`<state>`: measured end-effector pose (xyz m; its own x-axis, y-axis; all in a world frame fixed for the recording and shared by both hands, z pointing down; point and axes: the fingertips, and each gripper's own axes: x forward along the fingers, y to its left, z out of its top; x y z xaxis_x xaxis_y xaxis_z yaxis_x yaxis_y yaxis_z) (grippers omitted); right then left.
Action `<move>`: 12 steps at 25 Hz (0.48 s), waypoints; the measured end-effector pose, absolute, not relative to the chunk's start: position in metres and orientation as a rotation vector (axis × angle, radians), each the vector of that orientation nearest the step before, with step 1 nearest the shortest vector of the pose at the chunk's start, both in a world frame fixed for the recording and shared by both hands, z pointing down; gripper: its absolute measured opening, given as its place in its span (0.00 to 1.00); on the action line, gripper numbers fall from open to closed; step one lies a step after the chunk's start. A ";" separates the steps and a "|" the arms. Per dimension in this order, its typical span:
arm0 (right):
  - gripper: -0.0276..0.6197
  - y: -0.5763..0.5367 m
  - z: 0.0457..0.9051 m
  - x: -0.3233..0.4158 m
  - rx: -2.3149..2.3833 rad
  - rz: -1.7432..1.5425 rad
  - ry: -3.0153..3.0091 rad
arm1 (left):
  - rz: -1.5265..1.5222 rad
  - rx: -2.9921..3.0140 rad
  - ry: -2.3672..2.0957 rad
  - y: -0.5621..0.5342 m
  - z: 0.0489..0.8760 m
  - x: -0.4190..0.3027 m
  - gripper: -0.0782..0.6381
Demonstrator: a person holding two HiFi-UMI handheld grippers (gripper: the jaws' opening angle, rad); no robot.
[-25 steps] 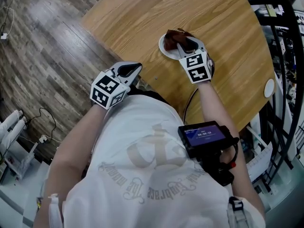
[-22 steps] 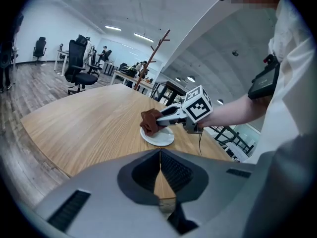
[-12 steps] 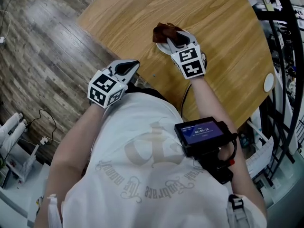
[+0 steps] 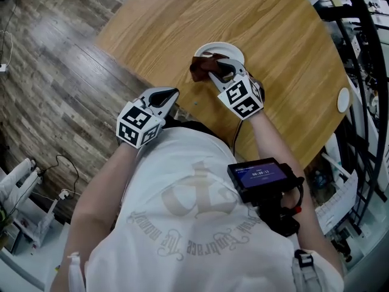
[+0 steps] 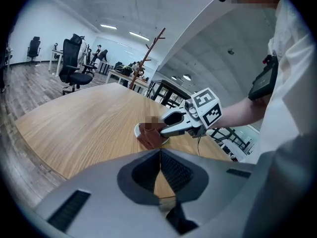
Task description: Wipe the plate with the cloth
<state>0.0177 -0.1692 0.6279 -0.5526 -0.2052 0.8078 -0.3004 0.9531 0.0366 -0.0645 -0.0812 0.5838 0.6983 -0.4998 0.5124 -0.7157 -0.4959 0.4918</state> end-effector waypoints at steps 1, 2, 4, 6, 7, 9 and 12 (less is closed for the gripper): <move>0.24 -0.169 0.628 0.023 0.358 0.120 -2.165 | 0.398 2.207 -0.919 -0.081 0.583 -0.064 0.13; 0.24 -0.170 0.628 0.030 0.368 0.115 -2.156 | 0.401 2.213 -0.916 -0.080 0.582 -0.063 0.13; 0.24 -0.174 0.627 0.043 0.404 0.118 -2.140 | 0.406 2.220 -0.910 -0.080 0.581 -0.063 0.13; 0.24 -0.177 0.627 0.058 0.447 0.132 -2.121 | 0.409 2.219 -0.905 -0.078 0.581 -0.063 0.13; 0.24 -0.177 0.627 0.065 0.470 0.141 -2.112 | 0.412 2.219 -0.901 -0.077 0.582 -0.062 0.13; 0.24 -0.180 0.627 0.078 0.523 0.159 -2.101 | 0.417 2.228 -0.893 -0.076 0.582 -0.061 0.13; 0.24 -0.183 0.624 0.086 0.618 0.216 -2.115 | 0.422 2.243 -0.880 -0.075 0.582 -0.064 0.13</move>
